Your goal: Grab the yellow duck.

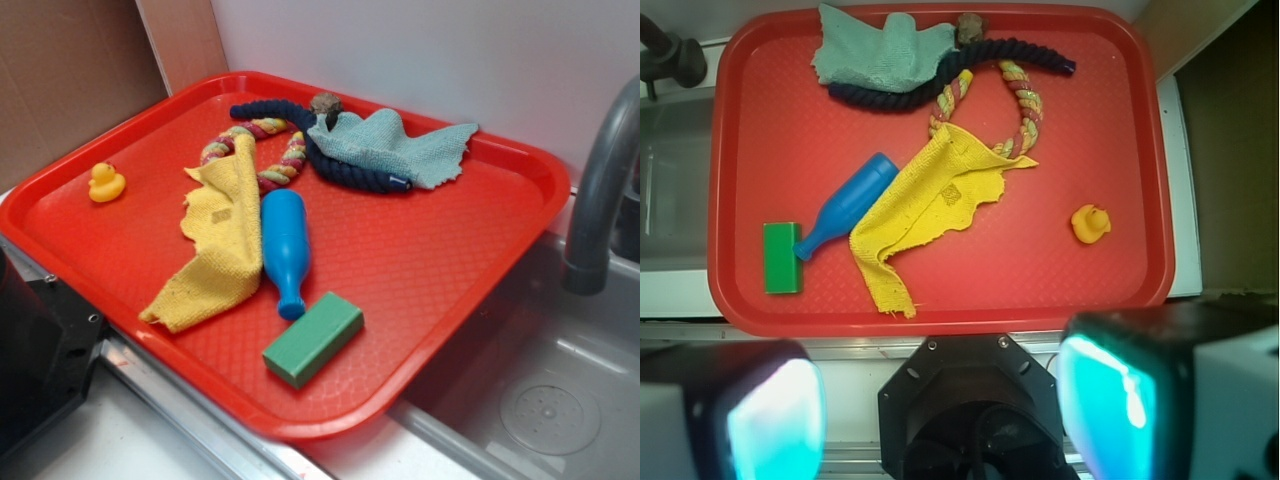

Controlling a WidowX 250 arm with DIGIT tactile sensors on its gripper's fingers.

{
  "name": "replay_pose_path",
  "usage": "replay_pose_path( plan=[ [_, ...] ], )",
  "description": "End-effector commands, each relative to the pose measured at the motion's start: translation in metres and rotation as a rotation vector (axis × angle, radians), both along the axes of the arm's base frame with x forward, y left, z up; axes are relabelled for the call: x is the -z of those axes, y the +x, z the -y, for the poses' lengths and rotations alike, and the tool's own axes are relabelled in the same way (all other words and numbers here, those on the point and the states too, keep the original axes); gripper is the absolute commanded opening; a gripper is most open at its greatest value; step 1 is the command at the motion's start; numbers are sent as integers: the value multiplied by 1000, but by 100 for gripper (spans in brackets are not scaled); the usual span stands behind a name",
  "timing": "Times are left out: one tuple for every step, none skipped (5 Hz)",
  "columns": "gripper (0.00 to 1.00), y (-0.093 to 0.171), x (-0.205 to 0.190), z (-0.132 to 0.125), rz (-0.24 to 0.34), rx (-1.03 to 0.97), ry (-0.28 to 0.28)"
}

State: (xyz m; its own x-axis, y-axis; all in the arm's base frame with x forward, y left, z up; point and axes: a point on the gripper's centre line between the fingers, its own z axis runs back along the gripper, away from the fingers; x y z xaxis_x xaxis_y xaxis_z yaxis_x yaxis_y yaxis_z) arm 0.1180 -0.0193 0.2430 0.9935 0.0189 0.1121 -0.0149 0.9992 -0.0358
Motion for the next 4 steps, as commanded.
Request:
replay_pose_path(
  plan=[
    [100, 0, 0, 0, 0, 0, 0],
    [100, -7, 50, -50, -20, -250, 36],
    [100, -13, 88, -94, 15, -501, 53],
    [100, -1, 134, -116, 45, -733, 33]
  ],
)
